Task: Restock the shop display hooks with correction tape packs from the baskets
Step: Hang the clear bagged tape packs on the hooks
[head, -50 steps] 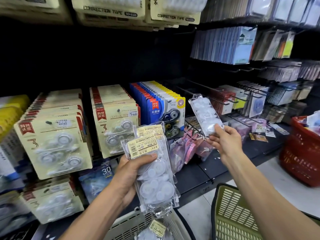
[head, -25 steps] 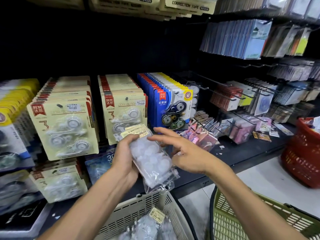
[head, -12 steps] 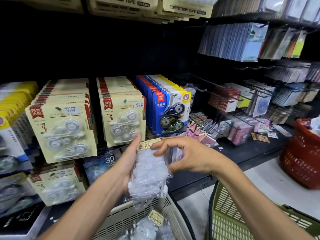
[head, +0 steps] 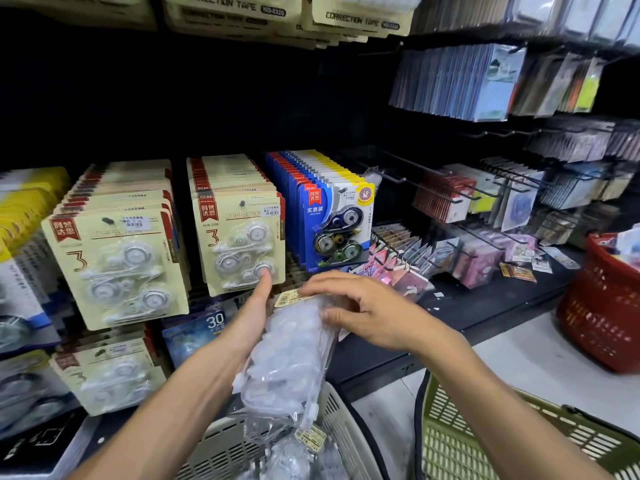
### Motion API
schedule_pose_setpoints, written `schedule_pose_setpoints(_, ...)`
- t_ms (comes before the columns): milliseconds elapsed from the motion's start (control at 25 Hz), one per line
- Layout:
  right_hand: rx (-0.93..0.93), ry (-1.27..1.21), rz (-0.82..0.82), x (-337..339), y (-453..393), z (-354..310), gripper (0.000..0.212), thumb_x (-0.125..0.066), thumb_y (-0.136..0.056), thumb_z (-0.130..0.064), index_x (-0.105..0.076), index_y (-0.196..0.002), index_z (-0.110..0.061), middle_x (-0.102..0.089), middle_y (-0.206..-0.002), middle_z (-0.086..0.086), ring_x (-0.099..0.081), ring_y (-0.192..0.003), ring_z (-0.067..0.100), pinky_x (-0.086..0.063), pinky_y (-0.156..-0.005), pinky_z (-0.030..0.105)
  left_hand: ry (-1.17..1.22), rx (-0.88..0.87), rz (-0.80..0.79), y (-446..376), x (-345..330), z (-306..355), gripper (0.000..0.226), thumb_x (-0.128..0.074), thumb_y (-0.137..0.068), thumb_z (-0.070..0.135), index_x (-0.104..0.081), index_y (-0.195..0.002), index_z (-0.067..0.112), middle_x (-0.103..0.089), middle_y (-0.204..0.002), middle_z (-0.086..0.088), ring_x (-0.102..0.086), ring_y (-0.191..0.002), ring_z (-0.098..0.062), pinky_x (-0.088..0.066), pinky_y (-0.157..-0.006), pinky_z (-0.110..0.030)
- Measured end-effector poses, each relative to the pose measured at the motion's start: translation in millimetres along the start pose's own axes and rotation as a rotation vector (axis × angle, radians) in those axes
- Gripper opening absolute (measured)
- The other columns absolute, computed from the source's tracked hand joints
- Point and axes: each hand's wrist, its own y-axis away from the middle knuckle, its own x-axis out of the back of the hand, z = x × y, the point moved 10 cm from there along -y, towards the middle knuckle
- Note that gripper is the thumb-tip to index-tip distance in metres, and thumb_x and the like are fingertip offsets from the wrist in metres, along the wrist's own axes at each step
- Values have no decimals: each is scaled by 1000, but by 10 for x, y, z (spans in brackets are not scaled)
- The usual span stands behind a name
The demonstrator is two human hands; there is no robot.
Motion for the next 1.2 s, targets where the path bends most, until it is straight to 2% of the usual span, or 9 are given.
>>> schedule_pose_setpoints(80, 14, 39, 123, 7, -21, -10, 29, -57, -100, -27, -64, -128, -26, -54, -124, -17, -54, -111, -1, -45, -96, 29, 63, -77, 21, -9, 92, 29, 62, -33, -100, 64, -67, -107, 13, -73, -62, -7, -69, -47, -15, -52, -48, -23)
schedule_pose_setpoints(200, -28, 0, 290, -22, -42, 40, 20, -50, -103, -31, -63, -117, -26, -51, -113, -15, -56, -97, 1, -50, -82, 40, 182, 61, 59, -50, 80, -140, 91, -37, -87, 84, -68, -122, 6, -75, -95, -20, -75, -75, -27, -57, -67, -32)
schedule_pose_setpoints(320, -113, -84, 475, 27, -44, 97, 17, -48, -104, -31, -60, -106, -20, -56, -105, -11, -55, -89, 0, -48, -78, 40, 184, 112, -23, -67, -44, -181, 100, -22, -89, 84, -81, -85, 3, -75, -95, -27, -74, -73, -36, -54, -70, -41)
schedule_pose_setpoints(360, -168, -135, 528, 39, -49, 154, 17, -48, -105, -30, -59, -106, -18, -60, -105, -7, -57, -92, 5, -49, -80, 41, 196, 126, -81, -31, -140, -194, 97, -24, -90, 81, -82, -79, 4, -75, -89, -26, -74, -66, -35, -57, -63, -41)
schedule_pose_setpoints(440, -266, -242, 589, 30, -63, 276, 21, -45, -106, -32, -58, -108, -17, -65, -106, -2, -60, -98, 16, -50, -85, 43, 211, 103, -132, -36, -222, -190, 76, -41, -90, 72, -81, -92, 7, -75, -87, -22, -72, -62, -32, -60, -53, -38)
schedule_pose_setpoints(600, -314, -368, 755, 154, -29, 362, 22, -43, -106, -35, -59, -103, -19, -66, -94, -5, -62, -89, 17, -51, -80, 43, 118, 119, -131, -1, -236, -242, 66, -67, -79, 47, -67, -124, 0, -74, -91, -21, -72, -64, -29, -62, -64, -40)
schedule_pose_setpoints(760, -377, -404, 926, 477, 127, 552, 24, -46, -105, -36, -62, -93, -22, -62, -81, -5, -53, -73, 10, -43, -66, 32, 48, 114, -77, -45, -116, -236, 36, -65, -94, 39, -68, -109, 5, -74, -78, -16, -72, -59, -27, -61, -62, -37)
schedule_pose_setpoints(960, -540, -623, 1104, 923, 650, 1155, 19, -43, -107, -30, -60, -102, -23, -57, -73, 4, -51, -44, 11, -39, -37, 23, 66, 72, 2, -127, 125, -191, 35, -65, -95, 38, -68, -112, 7, -75, -81, -16, -72, -59, -27, -60, -53, -37)
schedule_pose_setpoints(1200, -627, -740, 1066, 1040, 802, 1525, 18, -51, -105, -17, -61, -120, -20, -54, -70, 6, -43, -49, 14, -46, -40, 24, 56, 70, -6, -121, 52, -241, 37, -68, -92, 39, -69, -108, 6, -75, -78, -14, -71, -57, -25, -60, -52, -35)
